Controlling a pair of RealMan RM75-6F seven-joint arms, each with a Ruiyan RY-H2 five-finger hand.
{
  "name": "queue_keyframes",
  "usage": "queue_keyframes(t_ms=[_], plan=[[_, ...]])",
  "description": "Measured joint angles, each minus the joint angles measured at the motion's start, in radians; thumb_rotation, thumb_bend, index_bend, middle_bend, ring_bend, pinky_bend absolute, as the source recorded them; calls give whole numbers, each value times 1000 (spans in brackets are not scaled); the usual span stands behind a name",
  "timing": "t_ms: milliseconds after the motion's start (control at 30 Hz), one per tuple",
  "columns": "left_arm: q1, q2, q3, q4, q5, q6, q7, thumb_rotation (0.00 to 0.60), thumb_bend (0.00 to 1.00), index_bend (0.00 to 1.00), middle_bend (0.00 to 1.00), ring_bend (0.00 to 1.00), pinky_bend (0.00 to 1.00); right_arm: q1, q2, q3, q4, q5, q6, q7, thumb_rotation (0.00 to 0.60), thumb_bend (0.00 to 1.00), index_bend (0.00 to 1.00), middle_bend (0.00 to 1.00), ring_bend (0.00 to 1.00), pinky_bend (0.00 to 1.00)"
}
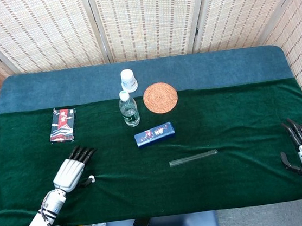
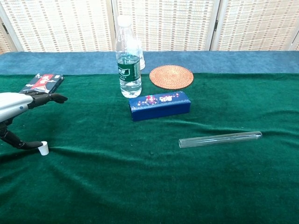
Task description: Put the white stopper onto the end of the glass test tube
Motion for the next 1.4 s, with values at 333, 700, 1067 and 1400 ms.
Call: queue_keyframes(t_ms=[333,700,1067,1400], plan=[[3,9,7,-13,0,7,5,600,206,68,126,86,0,-2,-1,0,2,-4,6,3,600,566,0,0,0,0],[24,63,5,-73,17,77,6,600,220,101,126,90,0,-7,2,-1,3,-10,17,13,600,566,0,0,0,0],[65,128,39,-119,85,154,58,600,288,369,671,639,588,-1,1,-3,5,-21,13,16,600,566,0,0,0,0],[66,79,68,-71,117,135,45,600,296,436,965,903,826,2,0,-5,6,-24,9,16,600,566,0,0,0,0]])
